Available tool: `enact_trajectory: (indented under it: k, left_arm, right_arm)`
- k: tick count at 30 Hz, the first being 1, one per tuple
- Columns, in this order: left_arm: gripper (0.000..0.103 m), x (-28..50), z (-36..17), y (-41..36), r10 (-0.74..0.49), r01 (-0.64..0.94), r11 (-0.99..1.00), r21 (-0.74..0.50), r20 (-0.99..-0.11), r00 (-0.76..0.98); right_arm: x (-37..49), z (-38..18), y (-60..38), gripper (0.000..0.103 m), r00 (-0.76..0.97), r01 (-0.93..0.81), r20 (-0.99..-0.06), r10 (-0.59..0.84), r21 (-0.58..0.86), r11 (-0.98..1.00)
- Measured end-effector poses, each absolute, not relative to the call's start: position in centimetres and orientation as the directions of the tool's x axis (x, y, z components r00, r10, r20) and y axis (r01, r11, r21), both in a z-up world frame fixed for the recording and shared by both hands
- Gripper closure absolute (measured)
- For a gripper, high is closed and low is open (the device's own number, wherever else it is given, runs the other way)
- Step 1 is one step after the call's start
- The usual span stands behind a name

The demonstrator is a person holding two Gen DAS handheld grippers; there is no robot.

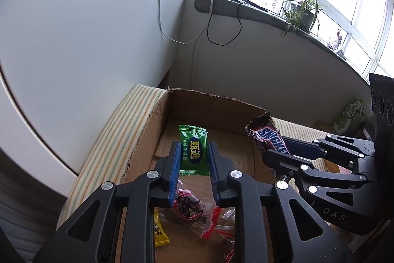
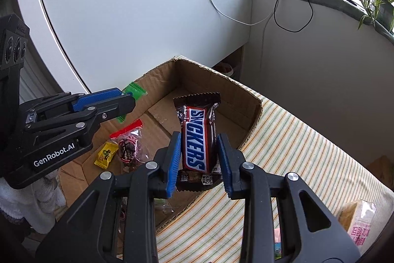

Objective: Organize snacks
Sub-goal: 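Lower both held snacks into the box and open both tools, then move both tools to the bread loaf and close them on its sides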

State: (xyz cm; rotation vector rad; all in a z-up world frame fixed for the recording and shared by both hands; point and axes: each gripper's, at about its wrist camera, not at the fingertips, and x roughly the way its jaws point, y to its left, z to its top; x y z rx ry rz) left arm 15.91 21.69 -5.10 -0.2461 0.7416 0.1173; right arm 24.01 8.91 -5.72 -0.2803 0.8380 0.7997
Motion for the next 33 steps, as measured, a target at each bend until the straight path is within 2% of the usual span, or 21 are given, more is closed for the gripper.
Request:
enact_trajectory:
  k: [3,5,21,24,27,29,30,31,32,33]
  left_arm:
    - [0.081,15.7,-4.9,21.9,0.023,-0.199,0.963,-0.183,-0.677,0.736]
    - [0.077,15.7,-4.9,21.9,0.026,-0.203,0.962,-0.183,-0.676,0.736]
    - [0.077,14.2,-3.1,20.4,0.008,-0.18,0.963,-0.199,-0.648,0.762]
    - [0.077,13.7,-2.6,19.5,-0.009,-0.162,0.965,-0.208,-0.64,0.769]
    - [0.077,13.4,-2.2,18.3,-0.023,-0.144,0.967,-0.21,-0.635,0.773]
    - [0.077,13.1,-1.9,17.6,-0.04,-0.128,0.967,-0.219,-0.629,0.776]
    - [0.074,13.0,-1.8,17.2,-0.046,-0.121,0.967,-0.222,-0.627,0.778]
    - [0.067,12.9,-1.6,16.7,-0.053,-0.114,0.968,-0.224,-0.623,0.78]
    - [0.061,12.8,-1.5,16.2,-0.06,-0.105,0.968,-0.227,-0.618,0.784]
    - [0.051,12.6,-1.4,15.7,-0.065,-0.099,0.968,-0.23,-0.613,0.787]
  right_arm:
    - [23.9,-5.5,8.9,0.072,0.408,-0.728,-0.752,0.518,0.075,0.682]
    - [23.8,-5.4,8.8,0.072,0.412,-0.728,-0.75,0.517,0.071,0.682]
    - [22.1,-3.0,4.6,0.07,0.458,-0.694,-0.726,0.514,0.07,0.717]
    - [21.5,-2.3,2.9,0.057,0.48,-0.682,-0.713,0.511,0.064,0.729]
    - [21.0,-1.8,0.9,0.056,0.501,-0.665,-0.704,0.504,0.06,0.744]
    - [20.7,-1.5,-0.7,0.051,0.522,-0.644,-0.699,0.489,0.054,0.763]
    - [20.6,-1.3,-1.6,0.039,0.539,-0.629,-0.693,0.479,0.047,0.776]
    - [20.4,-1.1,-2.6,0.027,0.556,-0.616,-0.684,0.473,0.044,0.787]
    - [20.3,-0.9,-3.5,0.023,0.57,-0.604,-0.675,0.468,0.042,0.796]
    - [20.4,-0.8,-4.4,0.019,0.581,-0.59,-0.672,0.46,0.041,0.806]
